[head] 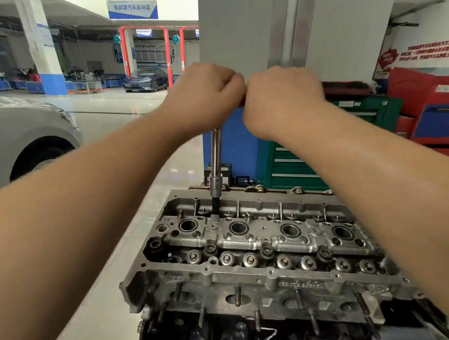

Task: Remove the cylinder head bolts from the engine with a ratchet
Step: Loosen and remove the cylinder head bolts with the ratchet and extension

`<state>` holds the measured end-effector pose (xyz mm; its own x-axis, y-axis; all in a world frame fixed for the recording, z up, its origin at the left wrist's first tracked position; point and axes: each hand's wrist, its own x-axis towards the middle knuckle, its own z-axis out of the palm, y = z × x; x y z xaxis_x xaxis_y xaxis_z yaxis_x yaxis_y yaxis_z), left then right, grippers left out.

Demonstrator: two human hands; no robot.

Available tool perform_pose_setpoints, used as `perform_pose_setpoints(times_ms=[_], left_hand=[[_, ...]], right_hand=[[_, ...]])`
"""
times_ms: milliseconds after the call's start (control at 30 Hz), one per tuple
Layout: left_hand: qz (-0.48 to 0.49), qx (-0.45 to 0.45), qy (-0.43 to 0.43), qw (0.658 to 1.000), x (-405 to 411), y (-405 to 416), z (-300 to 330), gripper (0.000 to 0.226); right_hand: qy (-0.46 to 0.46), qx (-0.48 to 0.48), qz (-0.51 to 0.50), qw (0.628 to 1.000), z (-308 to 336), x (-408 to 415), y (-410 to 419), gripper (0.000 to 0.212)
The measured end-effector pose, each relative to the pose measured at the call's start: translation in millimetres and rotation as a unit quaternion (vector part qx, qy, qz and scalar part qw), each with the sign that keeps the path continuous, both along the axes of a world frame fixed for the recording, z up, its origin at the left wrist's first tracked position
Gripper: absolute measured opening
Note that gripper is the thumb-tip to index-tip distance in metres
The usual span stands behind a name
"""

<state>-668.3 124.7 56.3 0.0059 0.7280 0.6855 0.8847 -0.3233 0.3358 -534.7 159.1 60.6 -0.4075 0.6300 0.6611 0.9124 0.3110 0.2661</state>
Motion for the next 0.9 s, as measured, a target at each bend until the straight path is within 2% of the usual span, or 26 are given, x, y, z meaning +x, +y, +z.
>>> perform_pose_setpoints(times_ms=[67,167,233,300,367,400,500,600,667,700,833,900], left_hand=[[-0.106,-0.030,-0.068,0.992,-8.1,-4.2,-1.8,0.041],[-0.091,-0.013,-0.058,0.994,-4.3,-4.6,-2.4,0.043],[0.028,0.021,0.014,0.999,4.6,-4.7,-3.1,0.046],[0.192,0.056,0.109,0.974,19.7,-10.3,-4.4,0.043],[0.264,0.064,0.150,0.951,30.3,-10.9,-5.5,0.039],[0.273,0.054,0.141,0.950,31.3,-9.1,-4.5,0.039],[0.210,0.047,0.083,0.973,18.9,-0.3,-1.7,0.039],[0.008,0.004,0.001,1.000,-1.0,1.8,1.2,0.045],[-0.113,-0.034,-0.062,0.991,-9.3,-1.3,0.0,0.043],[-0.134,-0.042,-0.070,0.988,-10.5,-2.6,-0.4,0.043],[-0.102,-0.010,-0.075,0.992,-3.8,-8.0,-3.5,0.044],[0.005,0.019,-0.018,1.000,0.7,-11.1,-3.7,0.046]], right_hand=[[-0.026,0.029,-0.029,0.999,3.3,6.1,-14.8,0.024],[-0.030,0.028,-0.023,0.999,4.0,8.7,-20.7,0.027],[-0.009,0.003,0.012,1.000,6.2,6.4,-7.5,0.028],[0.000,-0.053,0.094,0.994,6.6,0.4,5.1,0.023],[0.022,-0.090,0.153,0.984,3.4,-8.1,11.9,0.021],[0.036,-0.095,0.157,0.982,1.3,-11.5,13.2,0.024],[0.048,-0.076,0.097,0.991,-1.7,-13.2,11.8,0.029],[0.022,-0.060,0.011,0.998,4.4,-5.1,-3.9,0.029],[-0.001,-0.028,-0.035,0.999,5.5,2.5,-19.8,0.030],[-0.009,-0.016,-0.041,0.999,5.0,5.6,-27.2,0.028],[-0.015,-0.008,-0.026,1.000,6.1,7.2,-29.4,0.027],[-0.016,-0.019,0.018,1.000,8.0,2.7,-17.5,0.030]])
